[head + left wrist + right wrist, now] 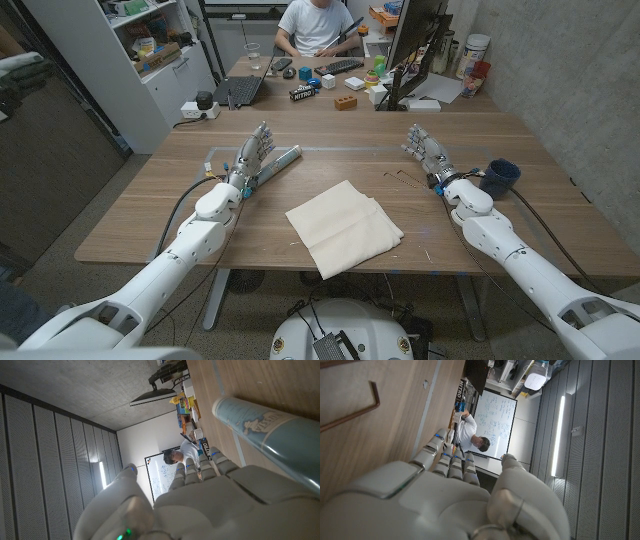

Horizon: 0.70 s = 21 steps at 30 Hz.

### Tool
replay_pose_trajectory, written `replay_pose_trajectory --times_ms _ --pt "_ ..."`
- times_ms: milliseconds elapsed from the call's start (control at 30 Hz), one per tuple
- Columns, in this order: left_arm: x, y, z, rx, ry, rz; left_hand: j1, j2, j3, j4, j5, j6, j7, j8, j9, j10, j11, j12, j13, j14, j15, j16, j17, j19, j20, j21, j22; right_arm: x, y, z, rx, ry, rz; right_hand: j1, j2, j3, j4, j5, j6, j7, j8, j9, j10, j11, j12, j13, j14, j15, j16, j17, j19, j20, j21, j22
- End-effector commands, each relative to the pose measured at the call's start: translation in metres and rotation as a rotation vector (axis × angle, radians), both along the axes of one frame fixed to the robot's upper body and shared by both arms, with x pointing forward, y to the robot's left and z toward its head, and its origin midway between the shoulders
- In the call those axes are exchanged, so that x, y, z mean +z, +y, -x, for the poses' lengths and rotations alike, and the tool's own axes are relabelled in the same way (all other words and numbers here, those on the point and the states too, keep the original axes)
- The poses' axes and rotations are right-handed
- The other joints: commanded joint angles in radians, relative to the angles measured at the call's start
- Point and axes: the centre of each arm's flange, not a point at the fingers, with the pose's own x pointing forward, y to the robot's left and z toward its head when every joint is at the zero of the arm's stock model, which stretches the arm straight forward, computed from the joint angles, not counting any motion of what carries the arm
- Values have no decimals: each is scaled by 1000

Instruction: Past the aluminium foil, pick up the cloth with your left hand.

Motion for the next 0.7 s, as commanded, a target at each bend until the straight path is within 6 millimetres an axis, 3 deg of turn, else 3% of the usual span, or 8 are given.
replay_pose_trajectory --times_ms 33,700 --pt "-5 0 2 31 19 14 8 2 6 -2 4 -1 21 6 2 -3 6 6 -1 -3 5 4 1 -1 11 3 4 0 5 -2 20 24 -11 8 0 5 0 4 9 1 7 2 6 4 5 1 9 -1 6 1 8 0 6 5" --pt "2 -5 10 37 9 -40 6 4 5 -8 3 -2 19 4 2 -4 7 7 -12 -6 4 4 0 -2 9 -2 4 -2 5 13 21 2 -18 4 1 4 -1 3 10 0 5 -1 7 4 4 -5 10 1 6 -5 5 2 5 5"
